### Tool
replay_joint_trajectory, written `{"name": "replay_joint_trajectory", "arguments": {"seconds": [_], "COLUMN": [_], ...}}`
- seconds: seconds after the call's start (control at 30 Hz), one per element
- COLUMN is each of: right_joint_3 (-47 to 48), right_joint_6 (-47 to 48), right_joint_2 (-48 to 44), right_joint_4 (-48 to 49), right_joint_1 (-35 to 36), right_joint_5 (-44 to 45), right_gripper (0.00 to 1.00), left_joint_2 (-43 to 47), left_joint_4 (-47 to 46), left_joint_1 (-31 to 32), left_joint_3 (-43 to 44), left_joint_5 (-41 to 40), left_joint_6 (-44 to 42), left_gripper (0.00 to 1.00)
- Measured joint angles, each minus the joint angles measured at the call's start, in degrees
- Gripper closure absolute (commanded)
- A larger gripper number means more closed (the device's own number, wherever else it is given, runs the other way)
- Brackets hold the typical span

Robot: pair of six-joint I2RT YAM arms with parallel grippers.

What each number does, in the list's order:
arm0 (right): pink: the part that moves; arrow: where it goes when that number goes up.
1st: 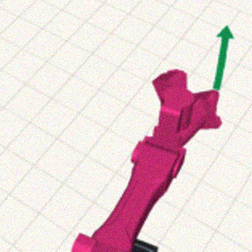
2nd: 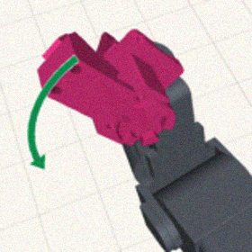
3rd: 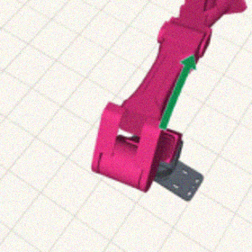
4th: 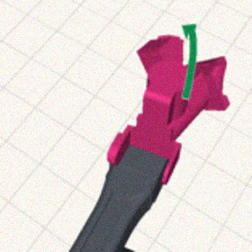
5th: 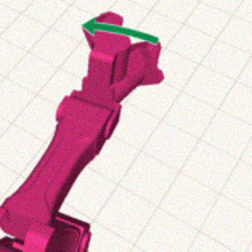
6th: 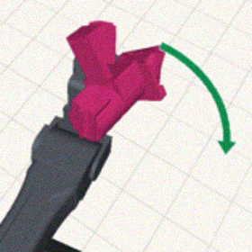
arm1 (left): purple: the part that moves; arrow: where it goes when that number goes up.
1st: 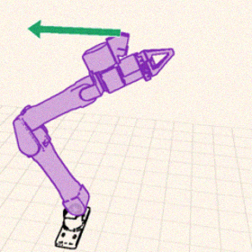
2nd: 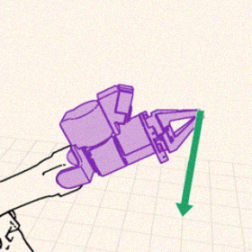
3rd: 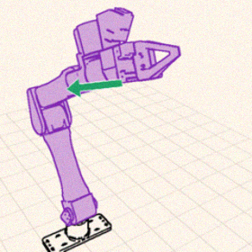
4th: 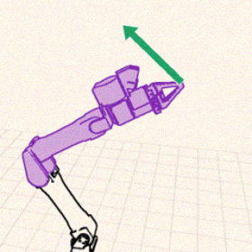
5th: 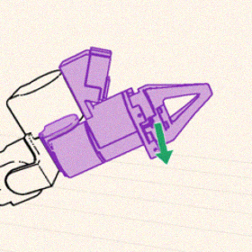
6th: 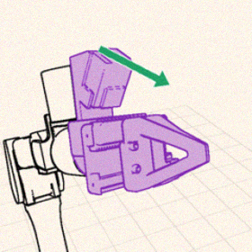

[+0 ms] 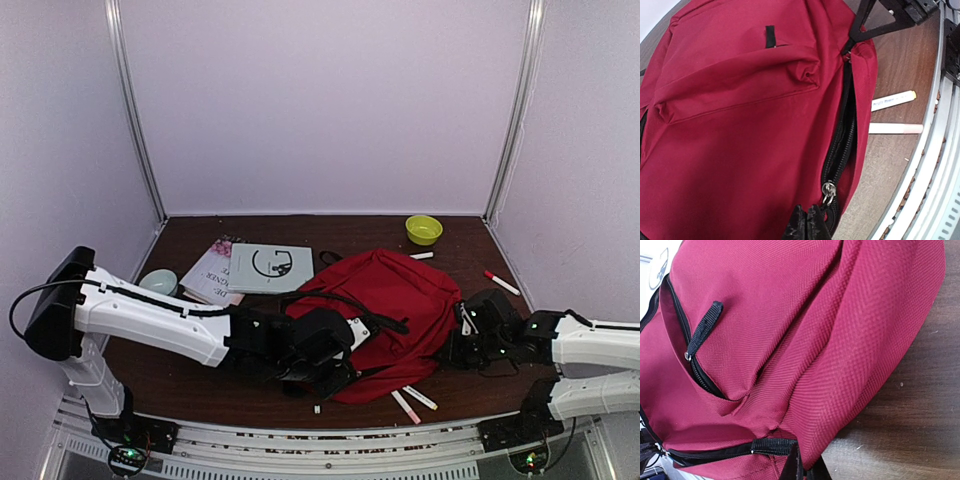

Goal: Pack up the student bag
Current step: Unzip the largest pocket of the student bag, then hold the largest pocket of the student bag.

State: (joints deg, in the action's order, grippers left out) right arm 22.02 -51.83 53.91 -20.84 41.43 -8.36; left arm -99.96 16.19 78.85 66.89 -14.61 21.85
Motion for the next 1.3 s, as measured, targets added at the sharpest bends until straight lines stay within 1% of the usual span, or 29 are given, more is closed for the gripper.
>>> {"name": "replay_joint_trajectory", "arguments": {"seconds": [0.17, 0.27, 0.33, 0.43, 0.5, 0.6, 0.67, 0.77, 0.87, 1.0, 1.13, 1.3], "right_joint_3": [0.02, 0.68, 2.23, 5.35, 6.05, 6.95, 8.02, 10.01, 11.89, 13.2, 13.18, 11.41], "right_joint_6": [1.99, 5.27, 8.26, 13.53, 15.65, 17.84, 18.88, 20.33, 21.7, 22.71, 24.52, 29.33], "right_joint_2": [0.22, 0.33, 0.22, -1.01, -2.29, -3.06, -3.08, -3.69, -5.38, -6.88, -6.88, -7.56], "right_joint_4": [0.04, -0.83, -2.95, -6.93, -7.39, -8.63, -9.46, -10.25, -10.47, -8.76, -6.32, 0.02], "right_joint_1": [-0.39, -0.57, -0.74, -1.07, -1.25, -1.33, -1.33, -1.33, -0.92, 2.84, 8.96, 16.09], "right_joint_5": [-0.61, -1.09, -1.27, -0.96, -1.88, -3.45, -3.82, -4.26, -4.52, -4.2, -1.53, 2.03], "right_gripper": [1.0, 0.89, 0.83, 0.72, 0.66, 0.6, 0.52, 0.45, 0.33, 0.27, 0.26, 0.25], "left_joint_2": [0.37, 0.37, 0.37, 0.37, 0.37, 0.35, 0.35, 0.35, 0.35, 0.57, 2.62, 5.68], "left_joint_4": [-0.63, -0.96, -1.05, -1.05, -1.01, -0.87, -0.68, -0.61, -0.31, 0.24, -0.48, -2.01], "left_joint_1": [0.0, 0.0, 0.0, 0.0, 0.0, 0.0, 0.0, 0.0, -0.2, -1.29, -2.67, -3.17], "left_joint_3": [-1.29, -1.31, -1.31, -1.25, -0.98, -0.22, 0.42, 0.94, 0.96, 0.96, 0.31, -1.95], "left_joint_5": [-0.7, -0.61, -0.61, -0.76, -1.31, -2.69, -3.8, -5.84, -7.23, -8.66, -9.03, -9.01], "left_joint_6": [2.19, 2.99, 3.32, 3.58, 3.67, 4.04, 4.42, 5.29, 6.29, 7.98, 9.11, 10.05], "left_gripper": [1.0, 1.0, 1.0, 1.0, 1.0, 1.0, 1.0, 1.0, 1.0, 1.0, 1.0, 1.0]}}
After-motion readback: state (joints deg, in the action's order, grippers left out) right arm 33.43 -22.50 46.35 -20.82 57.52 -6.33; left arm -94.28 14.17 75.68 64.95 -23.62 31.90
